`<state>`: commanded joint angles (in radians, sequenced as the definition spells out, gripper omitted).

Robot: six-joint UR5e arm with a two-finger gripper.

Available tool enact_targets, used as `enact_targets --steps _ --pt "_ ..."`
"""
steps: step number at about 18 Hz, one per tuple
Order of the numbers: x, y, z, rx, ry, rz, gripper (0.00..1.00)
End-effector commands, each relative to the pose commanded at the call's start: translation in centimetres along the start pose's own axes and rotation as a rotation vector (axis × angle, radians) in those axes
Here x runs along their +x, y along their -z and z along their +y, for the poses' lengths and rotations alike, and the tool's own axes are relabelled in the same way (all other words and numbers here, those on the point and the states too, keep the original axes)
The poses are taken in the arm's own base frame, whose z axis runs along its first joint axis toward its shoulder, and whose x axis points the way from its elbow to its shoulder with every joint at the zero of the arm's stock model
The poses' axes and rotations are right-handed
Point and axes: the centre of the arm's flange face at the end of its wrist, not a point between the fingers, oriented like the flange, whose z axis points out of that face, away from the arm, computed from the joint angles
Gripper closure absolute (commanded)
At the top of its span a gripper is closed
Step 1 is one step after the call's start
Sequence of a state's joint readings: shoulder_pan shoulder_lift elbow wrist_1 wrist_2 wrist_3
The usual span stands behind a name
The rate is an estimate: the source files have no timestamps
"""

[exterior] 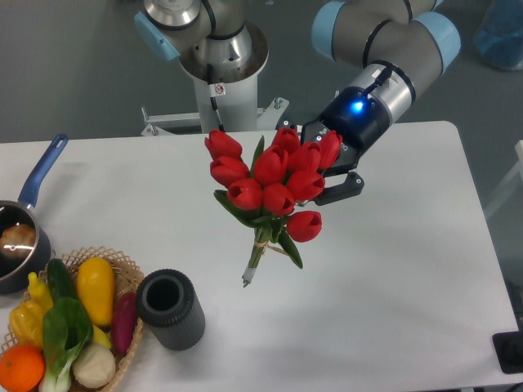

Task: Place the flowers on the table
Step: 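Carry the red tulip bouquet in the gripper, tilting it sideways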

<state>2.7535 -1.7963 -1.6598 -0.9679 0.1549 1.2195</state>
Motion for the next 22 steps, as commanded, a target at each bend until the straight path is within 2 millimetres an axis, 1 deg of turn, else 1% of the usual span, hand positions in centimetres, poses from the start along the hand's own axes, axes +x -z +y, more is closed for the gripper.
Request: enact_targets --steps 8,9,11,14,18,20,22 --pt "0.0 0.5 -0.2 0.003 -0.002 -0.007 0.71" --pt "-0.1 1.0 -0.2 0.004 -0.001 -0.016 0.71" --pt "-0.4 2.0 -0.9 0.006 -0.004 -0.035 0.71" --pt "-1.1 4.4 -1.8 0.006 -0.013 -0.079 0.71" --pt "-1.5 5.8 -3.0 0.004 -0.037 -0.104 0.72" --pt "-1.3 6.5 -3.4 -0.004 -0.049 -0.12 0.72" --pt "-1.4 6.9 -3.2 -0.104 -0.059 -0.168 0.73"
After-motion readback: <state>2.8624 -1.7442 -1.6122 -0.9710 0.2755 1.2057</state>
